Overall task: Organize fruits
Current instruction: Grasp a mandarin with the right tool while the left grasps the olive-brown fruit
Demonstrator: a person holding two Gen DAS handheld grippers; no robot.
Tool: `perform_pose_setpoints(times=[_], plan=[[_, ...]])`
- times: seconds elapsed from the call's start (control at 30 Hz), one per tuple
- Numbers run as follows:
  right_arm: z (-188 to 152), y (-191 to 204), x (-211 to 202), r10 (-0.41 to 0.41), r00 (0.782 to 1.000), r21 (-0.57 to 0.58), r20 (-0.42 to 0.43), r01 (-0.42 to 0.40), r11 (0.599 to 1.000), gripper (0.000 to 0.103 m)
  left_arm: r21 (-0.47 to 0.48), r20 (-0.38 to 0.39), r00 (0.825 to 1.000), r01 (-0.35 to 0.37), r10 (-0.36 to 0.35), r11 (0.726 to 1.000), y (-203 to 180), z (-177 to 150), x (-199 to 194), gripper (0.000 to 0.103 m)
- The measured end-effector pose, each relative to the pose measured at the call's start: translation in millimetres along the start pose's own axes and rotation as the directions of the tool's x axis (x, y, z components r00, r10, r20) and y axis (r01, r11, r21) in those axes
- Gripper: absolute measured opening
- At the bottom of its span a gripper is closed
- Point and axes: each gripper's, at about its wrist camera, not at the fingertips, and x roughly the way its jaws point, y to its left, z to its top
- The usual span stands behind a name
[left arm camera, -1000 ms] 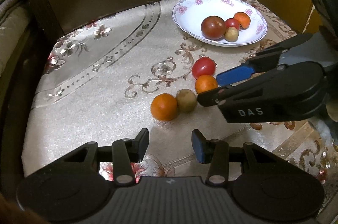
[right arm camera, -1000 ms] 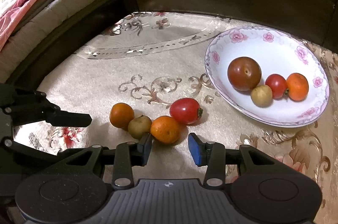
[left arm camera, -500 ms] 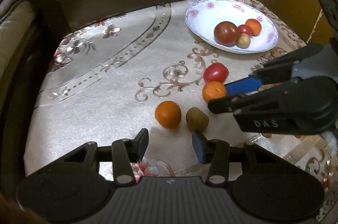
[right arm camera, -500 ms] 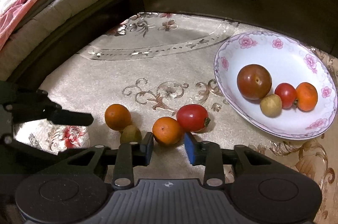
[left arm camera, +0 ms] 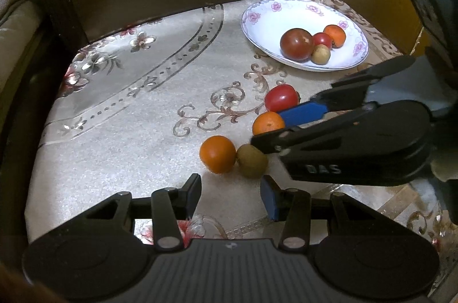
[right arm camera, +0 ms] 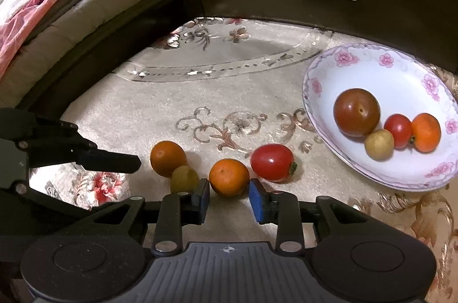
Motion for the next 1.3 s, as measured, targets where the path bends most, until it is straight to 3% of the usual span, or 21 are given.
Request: perform_pose_setpoints(times=[0.3, 0.4, 0.63, 0.8, 1.0, 1.3], plan=[[6.2, 6.9, 4.7, -0.033, 0.999, -0.02, -0.012, 0.033, 0.999, 0.024, -0.04, 0.009, 0.998, 0.058, -0.058, 0.998, 1.9, 2.5, 1.7, 0.053], [-0.1, 1.1, -5.4, -0.05, 0.998, 0.012, -0.023, 0.05, 0.999, 0.024, -0.093, 0.001, 0.993, 0.119, -0.119, 0.989, 5.8, 2.4, 5.3, 0.053], [-18.4, -10.0, -35.3, -0.089, 0.996, 0.093, -0.026, 0.092, 0.991, 0.024, -0.148, 0.021, 0.99, 0.143, -0.141, 0.979, 0.5, 12.0, 14.7, 0.052], [-26.2, -16.2, -53.8, -0.112, 0.993, 0.114, -0.044, 0.116, 0.987, 0.024, -0.1, 0.015, 0.995, 0.097, -0.096, 0.99, -16.3, 19.7, 23.1, 0.05], [-35.7, -31.0, -71.2, -0.115, 0.993, 0.144, -0.036, 0.119, 0.982, 0.024, -0.071, 0.013, 1.0, 0.02, -0.019, 0.997, -21.9, 20.2, 26.6, 0.033], [-46.8, -55.8, -69.2, -0.103, 0.993, 0.144, -0.063, 0.111, 0.983, 0.024, 0.01, 0.004, 0.999, 0.037, -0.037, 0.999, -40.9, 18.7, 21.0, 0.033]])
